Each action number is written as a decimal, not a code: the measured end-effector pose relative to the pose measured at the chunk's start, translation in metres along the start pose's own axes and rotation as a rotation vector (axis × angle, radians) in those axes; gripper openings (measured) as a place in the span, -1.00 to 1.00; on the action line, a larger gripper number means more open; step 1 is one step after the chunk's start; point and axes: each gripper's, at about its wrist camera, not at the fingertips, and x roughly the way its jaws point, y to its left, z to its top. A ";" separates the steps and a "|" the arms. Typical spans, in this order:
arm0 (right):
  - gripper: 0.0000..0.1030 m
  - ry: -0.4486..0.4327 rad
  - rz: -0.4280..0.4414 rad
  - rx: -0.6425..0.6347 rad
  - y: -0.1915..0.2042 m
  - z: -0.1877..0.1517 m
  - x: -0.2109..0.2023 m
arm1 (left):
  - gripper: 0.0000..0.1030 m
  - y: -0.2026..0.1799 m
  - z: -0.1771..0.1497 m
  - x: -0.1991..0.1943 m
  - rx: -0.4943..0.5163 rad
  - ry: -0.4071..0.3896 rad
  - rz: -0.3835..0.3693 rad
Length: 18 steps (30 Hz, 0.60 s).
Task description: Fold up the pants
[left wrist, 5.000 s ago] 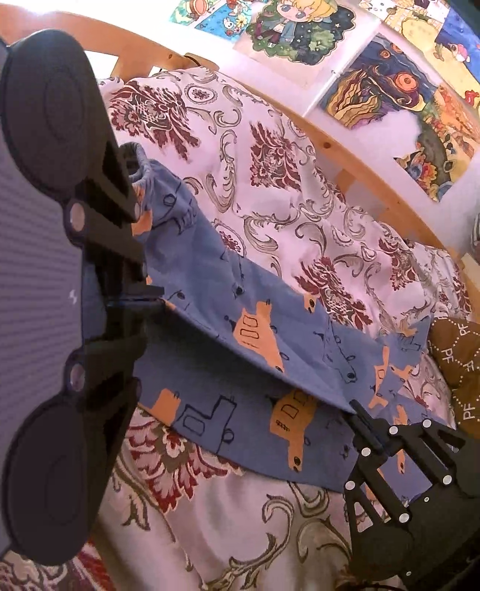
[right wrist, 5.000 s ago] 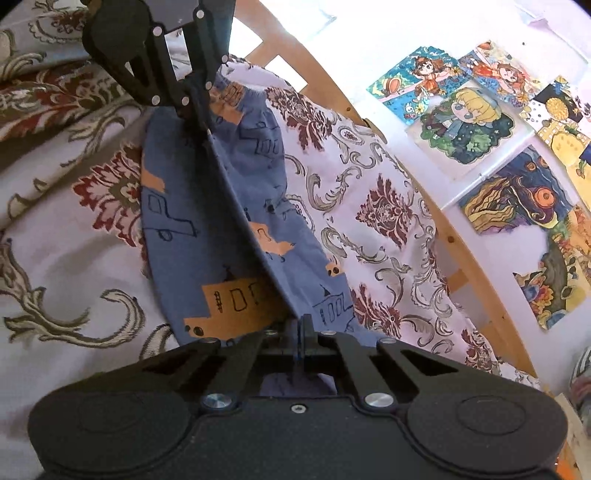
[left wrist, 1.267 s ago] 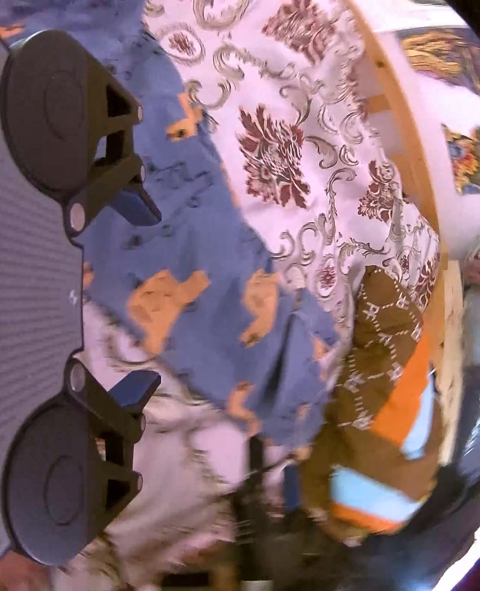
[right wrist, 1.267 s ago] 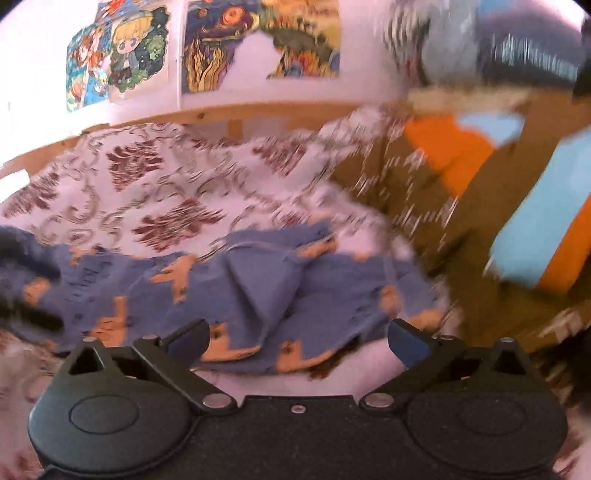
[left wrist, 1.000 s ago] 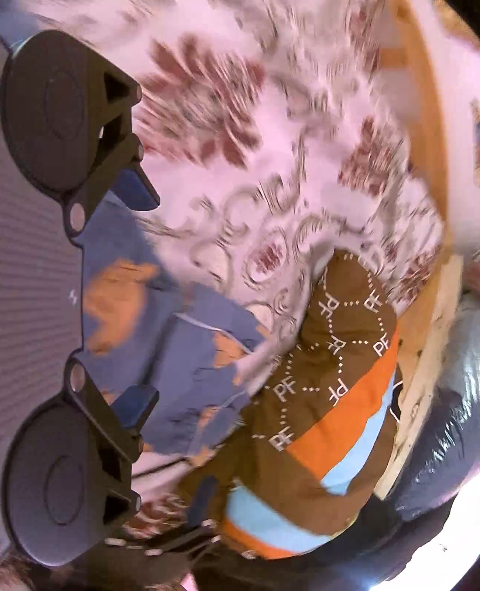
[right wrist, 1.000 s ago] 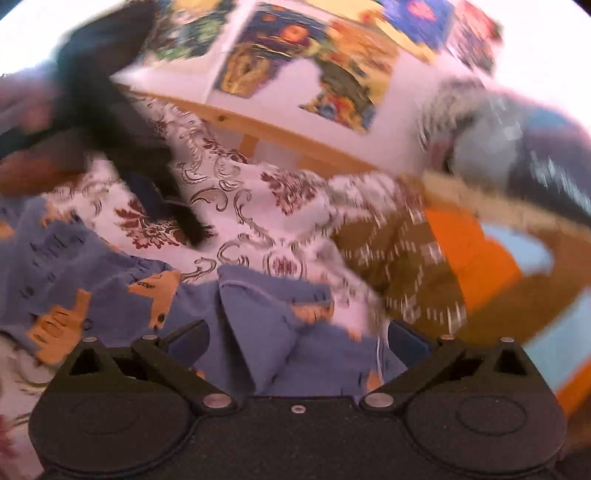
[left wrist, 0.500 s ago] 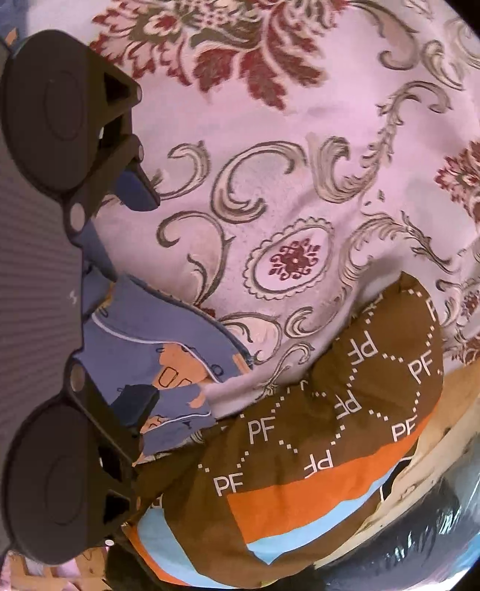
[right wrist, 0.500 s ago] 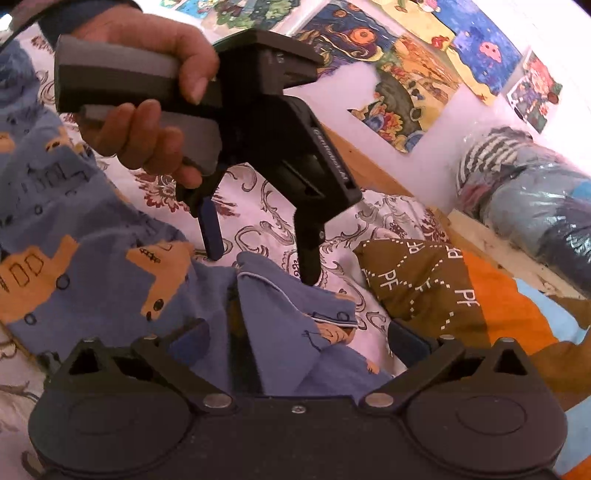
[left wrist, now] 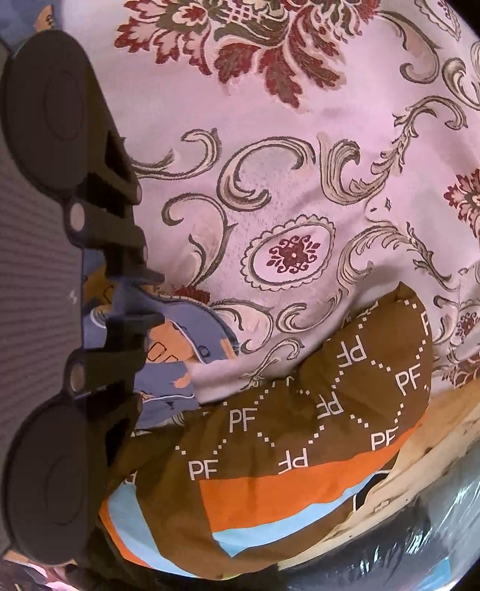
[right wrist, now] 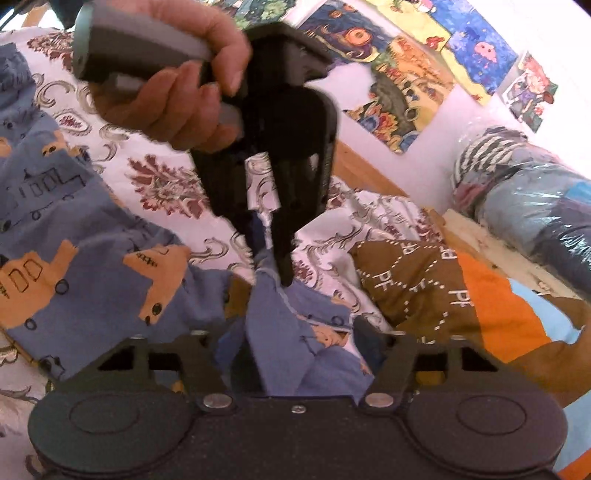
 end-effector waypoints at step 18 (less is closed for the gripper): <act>-0.95 0.153 -0.089 0.588 -0.067 -0.046 -0.040 | -0.77 -0.148 -0.010 0.055 0.208 0.003 -0.059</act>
